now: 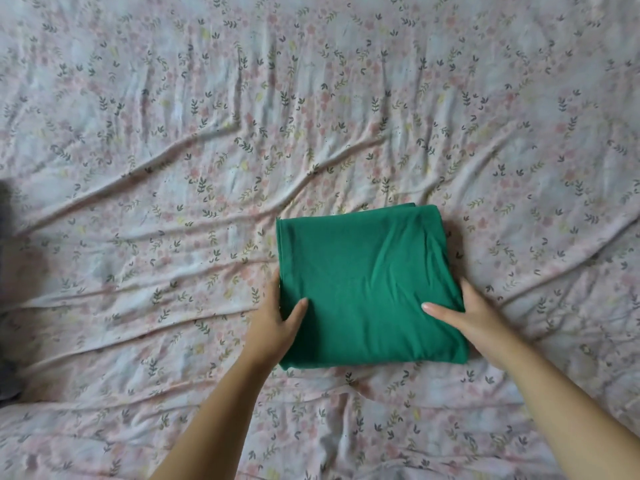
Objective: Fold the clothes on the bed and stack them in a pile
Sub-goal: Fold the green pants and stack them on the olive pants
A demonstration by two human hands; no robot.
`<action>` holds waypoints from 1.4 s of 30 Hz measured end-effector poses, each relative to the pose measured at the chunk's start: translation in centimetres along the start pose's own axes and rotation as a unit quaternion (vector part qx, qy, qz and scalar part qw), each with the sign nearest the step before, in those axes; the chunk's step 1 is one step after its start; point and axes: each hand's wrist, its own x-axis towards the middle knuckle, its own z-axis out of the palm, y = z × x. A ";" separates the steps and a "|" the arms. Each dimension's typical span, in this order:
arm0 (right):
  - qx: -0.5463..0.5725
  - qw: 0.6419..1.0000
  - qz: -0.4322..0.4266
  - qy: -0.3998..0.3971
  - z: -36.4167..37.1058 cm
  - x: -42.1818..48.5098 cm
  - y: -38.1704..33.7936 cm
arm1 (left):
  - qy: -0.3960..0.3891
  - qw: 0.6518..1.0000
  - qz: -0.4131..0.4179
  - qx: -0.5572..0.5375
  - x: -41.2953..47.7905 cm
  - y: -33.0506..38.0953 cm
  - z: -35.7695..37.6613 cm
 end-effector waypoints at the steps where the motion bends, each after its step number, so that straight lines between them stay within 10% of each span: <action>1: 0.046 0.999 0.005 -0.003 0.2 0.2 0.3 | -0.003 1.000 0.001 -0.024 -0.2 0.0 0.2; 12: 0.232 0.971 -0.059 0.020 1.0 -4.1 -1.1 | 0.026 0.985 0.068 -0.156 -5.3 3.6 -1.2; 24: 0.181 0.967 -0.174 -0.048 3.9 -19.6 -2.3 | 0.149 0.959 0.089 -0.224 -23.0 2.6 -5.4; 42: 0.117 0.953 -0.241 -0.142 34.8 -37.0 -3.1 | 0.279 0.907 0.087 -0.303 -42.1 -18.6 -27.6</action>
